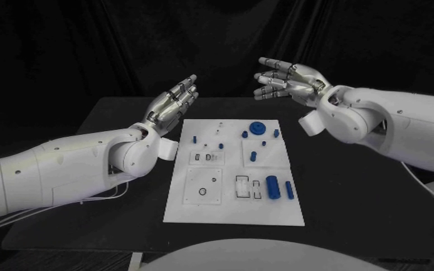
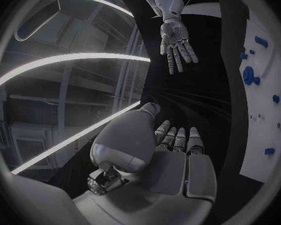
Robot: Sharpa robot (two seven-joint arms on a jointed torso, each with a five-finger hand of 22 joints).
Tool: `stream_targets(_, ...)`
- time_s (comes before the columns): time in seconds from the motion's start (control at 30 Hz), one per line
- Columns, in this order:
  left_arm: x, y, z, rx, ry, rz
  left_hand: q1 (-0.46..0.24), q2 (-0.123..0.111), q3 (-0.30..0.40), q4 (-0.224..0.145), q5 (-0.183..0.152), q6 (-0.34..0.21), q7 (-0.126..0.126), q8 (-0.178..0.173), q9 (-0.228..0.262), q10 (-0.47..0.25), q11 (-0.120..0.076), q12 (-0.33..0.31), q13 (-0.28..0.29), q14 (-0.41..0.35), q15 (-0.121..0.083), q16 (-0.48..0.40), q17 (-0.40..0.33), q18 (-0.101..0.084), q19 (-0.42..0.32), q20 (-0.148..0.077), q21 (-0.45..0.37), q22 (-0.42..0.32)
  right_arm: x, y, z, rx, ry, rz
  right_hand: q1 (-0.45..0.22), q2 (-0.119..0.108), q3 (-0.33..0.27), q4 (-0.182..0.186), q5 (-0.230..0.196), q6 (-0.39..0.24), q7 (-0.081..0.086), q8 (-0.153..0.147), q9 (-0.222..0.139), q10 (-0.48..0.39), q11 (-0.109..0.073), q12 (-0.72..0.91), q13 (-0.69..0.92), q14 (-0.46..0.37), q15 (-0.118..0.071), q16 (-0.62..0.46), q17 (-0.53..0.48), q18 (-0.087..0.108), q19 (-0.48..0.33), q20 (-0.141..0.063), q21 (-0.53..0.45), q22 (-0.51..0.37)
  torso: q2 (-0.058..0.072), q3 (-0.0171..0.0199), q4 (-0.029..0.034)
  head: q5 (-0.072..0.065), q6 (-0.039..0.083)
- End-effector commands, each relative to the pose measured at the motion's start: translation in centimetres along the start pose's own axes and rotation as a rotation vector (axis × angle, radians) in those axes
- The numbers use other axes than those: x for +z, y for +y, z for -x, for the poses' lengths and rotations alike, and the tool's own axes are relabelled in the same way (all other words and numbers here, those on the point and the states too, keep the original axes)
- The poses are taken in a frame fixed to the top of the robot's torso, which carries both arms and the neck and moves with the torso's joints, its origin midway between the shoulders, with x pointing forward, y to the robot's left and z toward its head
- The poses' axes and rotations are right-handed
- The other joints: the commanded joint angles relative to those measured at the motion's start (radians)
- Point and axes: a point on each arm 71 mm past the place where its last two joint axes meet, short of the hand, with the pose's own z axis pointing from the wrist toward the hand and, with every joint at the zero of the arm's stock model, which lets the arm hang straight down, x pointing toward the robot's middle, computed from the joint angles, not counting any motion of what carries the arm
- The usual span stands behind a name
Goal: Assemble the parts on the task board
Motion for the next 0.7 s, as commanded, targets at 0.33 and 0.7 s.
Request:
stream_targets(0.33, -1.1, -4.8, -0.2, 0.076, 0.089, -0.334, 0.021, -0.028, 0.039, 0.001, 0.025, 0.039, 0.016, 0.013, 0.004, 0.0, 0.014, -0.003, -0.001, 0.001, 0.012, -0.004, -0.001, 0.043, 0.001, 0.048, -0.006, -0.002, 0.3, 3.5, 0.2, -0.78, 0.198, -0.146, 0.074, -0.042, 0.069, -0.079, -0.154, 0.089, 0.008, 0.026, 0.009, 0.124, 0.0, 0.091, 0.008, 0.173, -0.067, 0.03, 0.003, 0.053, 0.301, -0.036, 0.003, 0.004, 0.076, -0.0137, 0.0062, -0.005, 0.001)
stream_targets(0.7, -1.8, -5.7, -0.1, 0.081, 0.087, -0.347, 0.024, -0.034, 0.045, 0.01, 0.028, 0.044, 0.009, 0.013, 0.004, 0.0, 0.002, -0.003, -0.001, 0.001, 0.003, -0.004, -0.001, 0.057, 0.001, 0.057, -0.006, -0.002, 0.9, 4.5, -1.4, -1.291, 0.239, -0.073, 0.069, -0.078, 0.148, -0.107, -0.165, 0.289, 0.005, 0.066, 0.024, 0.312, -0.029, 0.068, 0.009, 0.393, -0.148, 0.055, 0.047, 0.052, 0.51, -0.127, 0.03, 0.023, 0.142, -0.0218, 0.0329, -0.045, 0.052)
